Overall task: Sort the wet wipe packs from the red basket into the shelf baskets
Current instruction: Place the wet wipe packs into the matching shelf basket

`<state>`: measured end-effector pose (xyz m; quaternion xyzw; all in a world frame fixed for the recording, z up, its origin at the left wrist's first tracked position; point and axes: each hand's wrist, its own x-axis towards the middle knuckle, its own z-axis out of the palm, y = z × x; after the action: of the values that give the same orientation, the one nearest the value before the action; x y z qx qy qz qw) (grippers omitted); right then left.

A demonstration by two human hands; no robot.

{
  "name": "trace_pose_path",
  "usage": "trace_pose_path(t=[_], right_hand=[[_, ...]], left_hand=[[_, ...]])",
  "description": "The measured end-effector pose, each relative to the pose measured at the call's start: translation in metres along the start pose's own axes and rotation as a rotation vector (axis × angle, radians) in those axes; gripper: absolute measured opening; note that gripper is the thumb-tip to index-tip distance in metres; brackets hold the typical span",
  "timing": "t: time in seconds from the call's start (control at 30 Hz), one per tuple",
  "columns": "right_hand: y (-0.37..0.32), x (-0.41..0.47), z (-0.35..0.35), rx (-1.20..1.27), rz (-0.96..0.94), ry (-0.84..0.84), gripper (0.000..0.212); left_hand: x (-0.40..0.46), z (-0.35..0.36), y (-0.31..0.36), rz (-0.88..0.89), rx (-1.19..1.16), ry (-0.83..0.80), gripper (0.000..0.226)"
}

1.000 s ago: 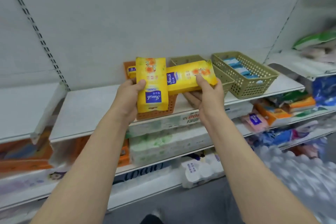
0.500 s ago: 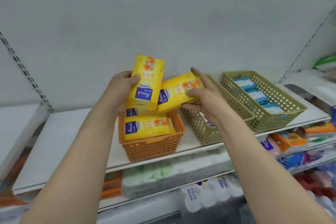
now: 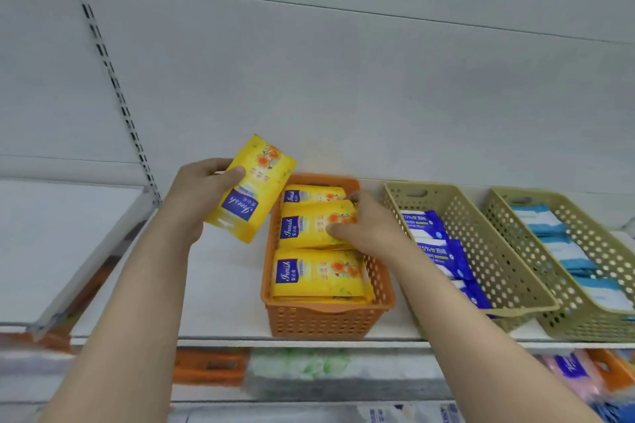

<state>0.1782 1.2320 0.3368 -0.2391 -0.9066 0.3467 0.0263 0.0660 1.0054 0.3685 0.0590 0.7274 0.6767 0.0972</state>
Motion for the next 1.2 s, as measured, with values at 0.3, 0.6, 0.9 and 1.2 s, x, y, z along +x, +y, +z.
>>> trace_pose_path(t=[0.3, 0.6, 0.9, 1.2], right_hand=[[-0.003, 0.009, 0.011, -0.407, -0.189, -0.053, 0.048], [-0.043, -0.002, -0.023, 0.061, -0.388, 0.038, 0.052], [-0.008, 0.031, -0.040, 0.480, -0.050, 0.138, 0.022], [-0.022, 0.075, -0.026, 0.288, -0.021, 0.010, 0.024]], left_hand=[[0.007, 0.000, -0.008, -0.050, 0.087, -0.088, 0.023], [0.004, 0.016, 0.007, -0.014, 0.347, -0.535, 0.022], [0.015, 0.038, -0.018, 0.154, 0.413, -0.124, 0.049], [0.009, 0.049, -0.056, 0.040, 0.434, -0.155, 0.055]])
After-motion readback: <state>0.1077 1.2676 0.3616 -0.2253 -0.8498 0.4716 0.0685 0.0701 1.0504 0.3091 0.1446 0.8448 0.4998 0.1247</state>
